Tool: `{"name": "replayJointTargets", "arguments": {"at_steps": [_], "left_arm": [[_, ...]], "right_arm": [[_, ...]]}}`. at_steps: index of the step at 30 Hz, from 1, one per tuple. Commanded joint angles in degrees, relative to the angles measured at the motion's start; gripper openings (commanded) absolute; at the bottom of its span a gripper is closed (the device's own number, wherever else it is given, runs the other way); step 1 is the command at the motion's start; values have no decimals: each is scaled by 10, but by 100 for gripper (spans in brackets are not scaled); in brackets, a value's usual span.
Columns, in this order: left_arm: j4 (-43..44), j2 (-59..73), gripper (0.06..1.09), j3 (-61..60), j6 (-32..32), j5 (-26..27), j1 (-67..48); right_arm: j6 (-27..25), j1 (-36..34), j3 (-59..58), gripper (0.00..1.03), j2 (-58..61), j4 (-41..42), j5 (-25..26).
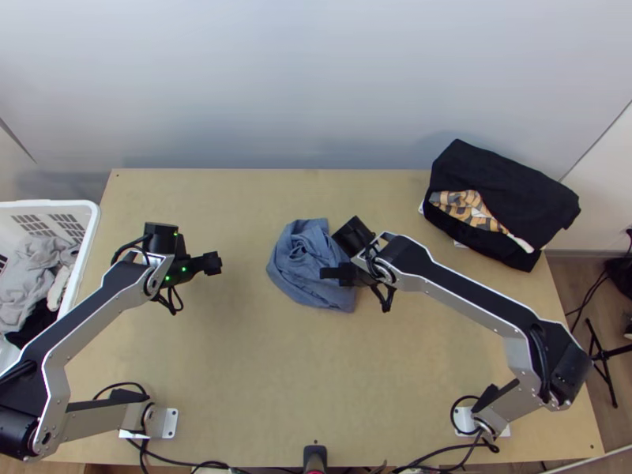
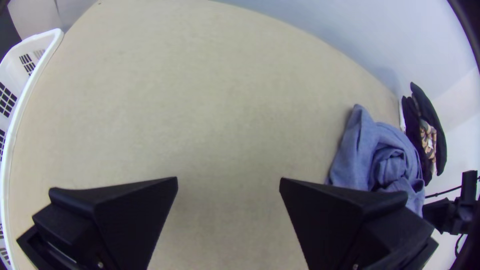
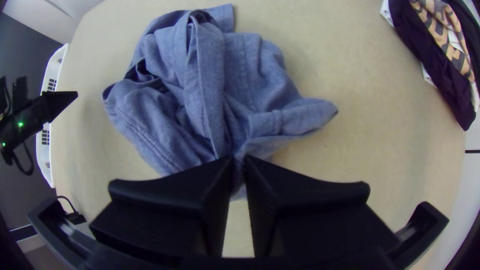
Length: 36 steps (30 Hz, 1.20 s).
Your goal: Fold the t-shirt
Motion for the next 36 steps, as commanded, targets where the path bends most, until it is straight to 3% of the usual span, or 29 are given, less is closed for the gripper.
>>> {"name": "replayJointTargets", "arguments": {"at_steps": [1, 4, 10, 14, 20, 29, 34, 36], "left_arm": [[-3, 1, 105, 1, 2, 0, 7], [-4, 0, 105, 2, 5, 0, 9], [-3, 7, 105, 20, 27, 0, -4], [-3, 31, 105, 59, 27, 0, -27], [-3, 66, 105, 118, 27, 1, -69], [-29, 122, 105, 207, 17, 9, -195], [-53, 105, 105, 236, 22, 176, -237], [-53, 103, 105, 248, 22, 208, -243]], "right_arm": [[0, 1, -3, 3, -15, 3, 0], [-1, 1, -13, 3, -39, 2, -6], [-1, 27, -80, 3, -84, -27, -111], [-14, 80, -141, 3, -112, -30, -140], [-60, 150, -179, 3, -137, -64, -141], [-70, 138, -189, 3, -116, -11, -138], [-71, 112, -197, 3, -114, 40, -130], [-71, 103, -204, 3, -116, 53, -130]]}}
